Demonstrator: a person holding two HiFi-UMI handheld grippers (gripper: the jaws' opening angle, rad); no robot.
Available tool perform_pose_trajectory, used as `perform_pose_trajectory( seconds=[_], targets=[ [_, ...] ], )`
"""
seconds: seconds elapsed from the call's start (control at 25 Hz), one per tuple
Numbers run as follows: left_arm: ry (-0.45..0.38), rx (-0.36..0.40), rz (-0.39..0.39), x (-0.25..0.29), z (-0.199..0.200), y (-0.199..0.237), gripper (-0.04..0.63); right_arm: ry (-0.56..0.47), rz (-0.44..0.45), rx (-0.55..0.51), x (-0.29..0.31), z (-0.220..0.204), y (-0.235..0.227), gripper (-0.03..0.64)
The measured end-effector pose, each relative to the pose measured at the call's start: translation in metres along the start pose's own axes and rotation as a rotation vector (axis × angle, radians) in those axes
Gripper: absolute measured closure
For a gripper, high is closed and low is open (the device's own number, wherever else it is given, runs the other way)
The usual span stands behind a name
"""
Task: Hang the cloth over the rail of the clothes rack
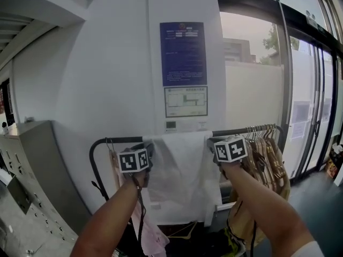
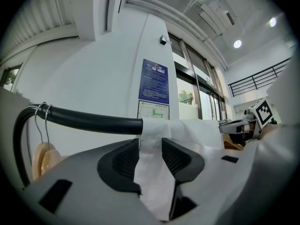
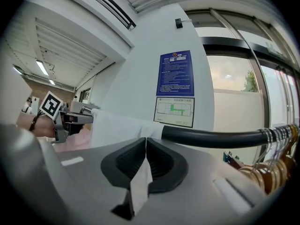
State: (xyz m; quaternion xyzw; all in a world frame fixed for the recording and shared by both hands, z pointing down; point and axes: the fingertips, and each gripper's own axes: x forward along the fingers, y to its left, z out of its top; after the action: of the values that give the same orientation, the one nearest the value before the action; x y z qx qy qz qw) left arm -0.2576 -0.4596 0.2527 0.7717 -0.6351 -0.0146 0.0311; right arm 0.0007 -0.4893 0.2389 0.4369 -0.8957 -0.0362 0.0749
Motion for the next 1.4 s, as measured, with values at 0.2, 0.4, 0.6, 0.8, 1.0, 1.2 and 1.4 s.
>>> perform_pose_trajectory(
  seconds=[0.2, 0.4, 0.6, 0.8, 1.0, 1.2, 1.4],
  targets=[
    [-0.043, 0.031, 0.008, -0.008, 0.001, 0.001, 0.576, -0.014, 0.006, -0.004, -0.005, 0.001, -0.001, 0.609],
    [-0.063, 0.067, 0.010, -0.016, 0.011, -0.004, 0.586, -0.021, -0.016, -0.008, -0.013, 0.004, -0.010, 0.611],
    [-0.072, 0.057, 0.026, -0.028, 0.032, 0.008, 0.588, -0.018, -0.074, 0.009, -0.027, 0.013, -0.036, 0.611],
    [-0.073, 0.019, 0.095, -0.046, 0.050, 0.044, 0.588, 0.003, -0.180, 0.034, -0.045, 0.016, -0.082, 0.611],
    [-0.077, -0.038, 0.156, -0.062, 0.052, 0.077, 0.588, 0.018, -0.264, 0.071, -0.064, 0.007, -0.128, 0.611],
    [-0.064, -0.050, 0.166, -0.064, 0.042, 0.080, 0.588, 0.009, -0.264, 0.075, -0.066, 0.002, -0.136, 0.609],
    [-0.039, -0.050, 0.170, -0.062, 0.028, 0.083, 0.586, 0.008, -0.239, 0.099, -0.065, -0.006, -0.131, 0.607]
  ],
)
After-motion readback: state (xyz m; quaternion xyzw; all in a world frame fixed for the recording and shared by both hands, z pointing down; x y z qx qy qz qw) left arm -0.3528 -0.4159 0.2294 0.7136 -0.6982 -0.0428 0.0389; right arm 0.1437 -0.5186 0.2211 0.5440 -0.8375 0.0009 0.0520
